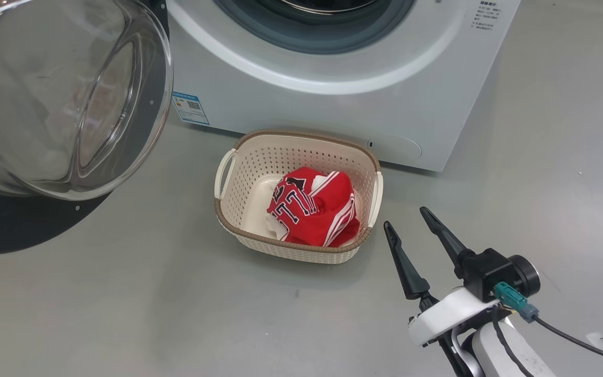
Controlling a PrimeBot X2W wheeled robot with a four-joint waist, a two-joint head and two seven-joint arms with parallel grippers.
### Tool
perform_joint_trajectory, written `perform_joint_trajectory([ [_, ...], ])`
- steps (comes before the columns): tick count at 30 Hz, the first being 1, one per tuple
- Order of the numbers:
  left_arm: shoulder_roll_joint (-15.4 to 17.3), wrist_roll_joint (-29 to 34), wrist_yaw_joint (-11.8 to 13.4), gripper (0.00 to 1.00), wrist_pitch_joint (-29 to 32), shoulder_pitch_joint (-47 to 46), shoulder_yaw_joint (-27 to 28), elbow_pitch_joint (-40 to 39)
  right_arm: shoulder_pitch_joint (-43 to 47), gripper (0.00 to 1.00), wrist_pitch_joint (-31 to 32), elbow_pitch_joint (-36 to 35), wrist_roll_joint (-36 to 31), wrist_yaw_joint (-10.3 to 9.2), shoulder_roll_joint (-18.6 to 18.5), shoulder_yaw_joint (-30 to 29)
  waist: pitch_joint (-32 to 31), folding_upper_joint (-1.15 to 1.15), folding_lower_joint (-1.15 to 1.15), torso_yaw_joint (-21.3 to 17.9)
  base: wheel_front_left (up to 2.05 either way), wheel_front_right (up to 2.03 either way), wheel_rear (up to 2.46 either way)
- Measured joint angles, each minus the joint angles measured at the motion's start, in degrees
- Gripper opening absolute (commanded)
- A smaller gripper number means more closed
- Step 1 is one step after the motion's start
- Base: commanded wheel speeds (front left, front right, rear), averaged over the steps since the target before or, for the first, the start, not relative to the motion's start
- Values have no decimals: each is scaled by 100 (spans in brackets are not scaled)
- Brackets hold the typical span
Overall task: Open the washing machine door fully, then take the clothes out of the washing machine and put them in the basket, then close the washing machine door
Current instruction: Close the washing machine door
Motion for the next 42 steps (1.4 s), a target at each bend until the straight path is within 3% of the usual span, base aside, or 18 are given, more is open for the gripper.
perform_joint_trajectory([
  [18,60,44,0,0,404,-435,-187,756,-99,100,0,-8,-41,0,0,-32,134,0,0,-129,0,0,0],
  [42,211,111,0,0,1088,-581,-552,1029,-99,100,0,-4,-43,0,2,-85,108,0,0,-109,0,0,0],
])
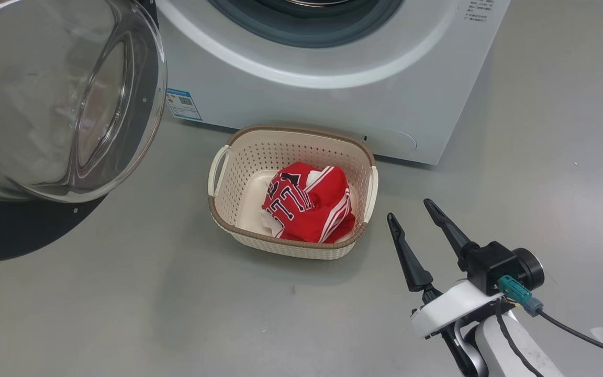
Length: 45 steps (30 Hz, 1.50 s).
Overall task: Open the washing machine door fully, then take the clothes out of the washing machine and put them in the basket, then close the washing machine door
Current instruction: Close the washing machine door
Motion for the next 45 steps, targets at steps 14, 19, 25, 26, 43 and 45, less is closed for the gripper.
perform_joint_trajectory([
  [14,-49,58,-209,0,584,0,-176,45,0,100,0,-1,1,0,7,-34,-29,0,0,7,0,0,0],
  [19,-169,44,-313,0,735,1,-181,27,0,100,0,-1,1,0,9,-44,-30,0,0,14,0,0,0],
  [25,-257,36,-439,0,975,16,-216,21,0,100,0,-2,1,-1,11,-65,-30,0,0,32,0,0,0],
  [26,-268,36,-468,0,1004,22,-237,12,0,100,0,-1,1,-1,12,-65,-32,0,0,35,0,0,0],
  [43,-838,-287,-976,0,1825,352,-291,-267,3,100,0,32,12,0,29,-59,-175,0,0,59,0,0,0],
  [45,-923,-368,-1020,0,1934,376,-291,-297,4,100,0,40,13,1,30,-54,-201,0,0,61,0,0,0],
])
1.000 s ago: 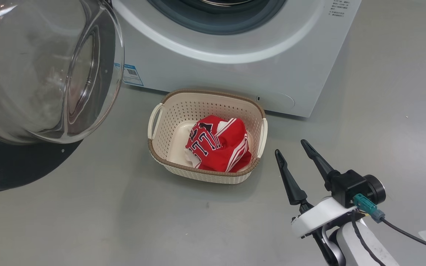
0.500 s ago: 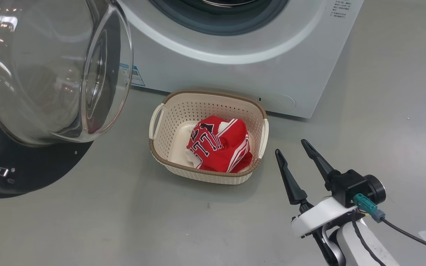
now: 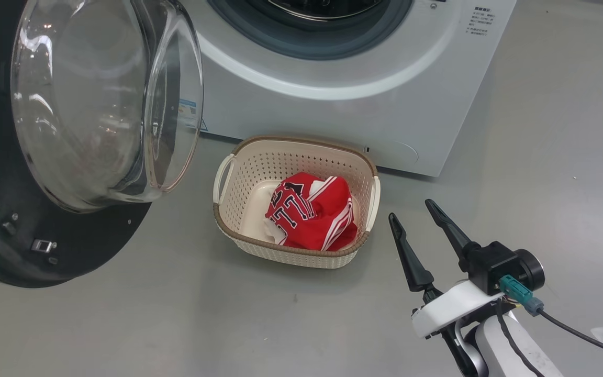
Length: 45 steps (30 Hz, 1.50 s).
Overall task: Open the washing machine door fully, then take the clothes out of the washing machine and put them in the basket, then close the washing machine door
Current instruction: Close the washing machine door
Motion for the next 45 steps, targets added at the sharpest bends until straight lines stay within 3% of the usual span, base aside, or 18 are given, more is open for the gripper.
perform_joint_trajectory([
  [8,-138,-92,-89,0,308,277,-52,-229,11,100,0,18,34,0,3,3,-107,0,0,-7,0,0,0],
  [27,-968,-268,-153,0,1124,721,-263,-1037,125,100,0,30,86,-1,14,-12,-281,0,0,20,0,0,0],
  [45,-1728,-554,-37,0,1306,1252,-263,-1831,125,100,0,40,104,0,26,51,-401,0,0,-197,0,0,0],
])
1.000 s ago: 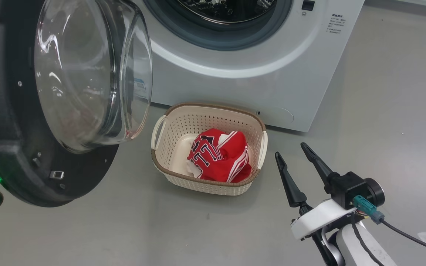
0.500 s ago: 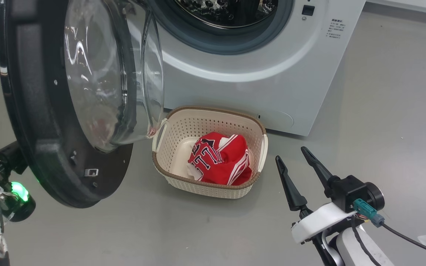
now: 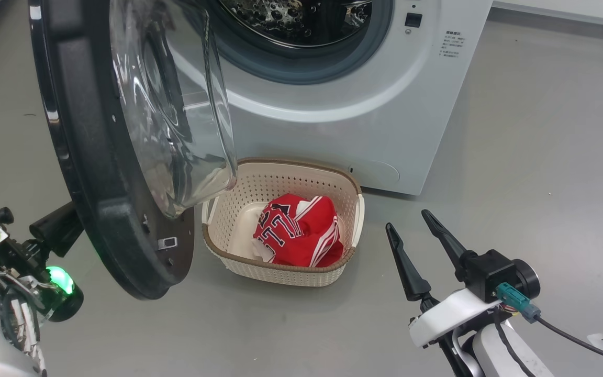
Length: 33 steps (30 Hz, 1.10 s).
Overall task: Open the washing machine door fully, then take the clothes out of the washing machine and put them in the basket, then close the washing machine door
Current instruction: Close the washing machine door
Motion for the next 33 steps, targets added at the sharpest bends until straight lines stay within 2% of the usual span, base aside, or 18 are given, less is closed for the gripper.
perform_joint_trajectory([
  [18,-65,-260,408,0,-79,425,-54,-780,-1,100,0,-4,41,-2,4,16,-37,0,0,-468,0,0,0],
  [25,-70,-339,589,0,-85,514,-272,-1027,1,100,0,-27,43,-11,4,-21,-22,0,0,-523,0,0,0],
  [33,-65,-800,706,0,-146,642,-638,-1091,0,100,0,-51,92,-15,7,-11,-19,0,0,-550,0,0,0],
])
